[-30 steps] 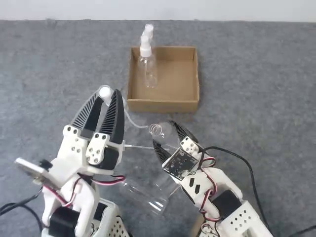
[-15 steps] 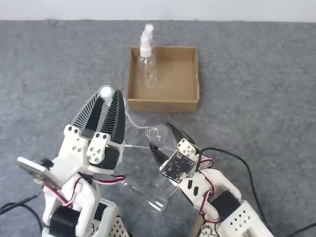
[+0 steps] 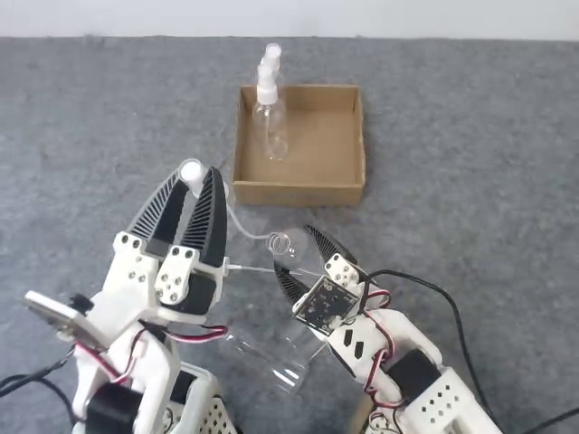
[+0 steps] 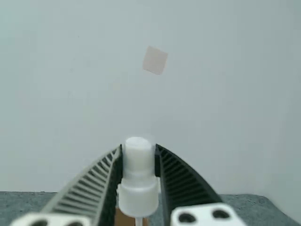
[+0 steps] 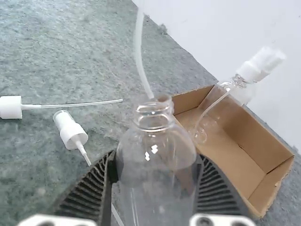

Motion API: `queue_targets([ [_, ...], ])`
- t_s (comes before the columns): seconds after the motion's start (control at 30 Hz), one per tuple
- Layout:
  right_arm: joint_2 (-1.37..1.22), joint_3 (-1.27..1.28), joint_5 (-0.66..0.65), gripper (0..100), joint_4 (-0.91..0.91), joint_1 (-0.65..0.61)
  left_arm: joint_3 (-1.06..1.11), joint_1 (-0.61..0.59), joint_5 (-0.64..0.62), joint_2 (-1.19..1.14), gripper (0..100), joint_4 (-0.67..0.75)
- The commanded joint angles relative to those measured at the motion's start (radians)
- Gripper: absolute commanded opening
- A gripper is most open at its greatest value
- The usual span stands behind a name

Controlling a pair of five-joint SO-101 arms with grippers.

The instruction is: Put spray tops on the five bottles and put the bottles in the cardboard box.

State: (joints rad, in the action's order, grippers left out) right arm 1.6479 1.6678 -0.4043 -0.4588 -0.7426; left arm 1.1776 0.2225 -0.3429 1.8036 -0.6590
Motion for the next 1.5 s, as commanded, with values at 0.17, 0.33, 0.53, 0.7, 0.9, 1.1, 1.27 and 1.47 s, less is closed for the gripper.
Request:
queue_targets([
  [0.17,0.021,0.021,-0.009,10.1,0.018,-0.005,-0.11,-0.003,-0.008,0.02,1,-0.008],
  [0.33,0.022,0.021,-0.008,10.1,0.018,-0.005,-0.117,-0.002,-0.008,0.02,1,-0.009],
  [0.53,0.024,0.021,-0.011,10.1,0.018,-0.005,-0.111,0.009,-0.009,0.02,1,-0.046],
  [0.7,0.024,0.021,-0.011,10.1,0.018,-0.005,-0.11,0.097,-0.003,0.02,1,-0.101],
  [0.9,0.024,0.021,-0.008,10.1,0.018,-0.005,-0.038,0.1,0.023,0.02,1,-0.052],
  [1.1,0.024,0.021,-0.008,10.1,0.016,-0.005,-0.015,0.1,0.038,0.02,1,-0.038],
  [1.27,0.024,0.021,-0.006,10.1,0.016,-0.004,0.002,0.101,0.038,0.02,1,-0.043],
  [1.47,0.025,0.017,0.071,10.0,0.027,0.028,0.039,0.101,0.038,0.02,1,-0.044],
])
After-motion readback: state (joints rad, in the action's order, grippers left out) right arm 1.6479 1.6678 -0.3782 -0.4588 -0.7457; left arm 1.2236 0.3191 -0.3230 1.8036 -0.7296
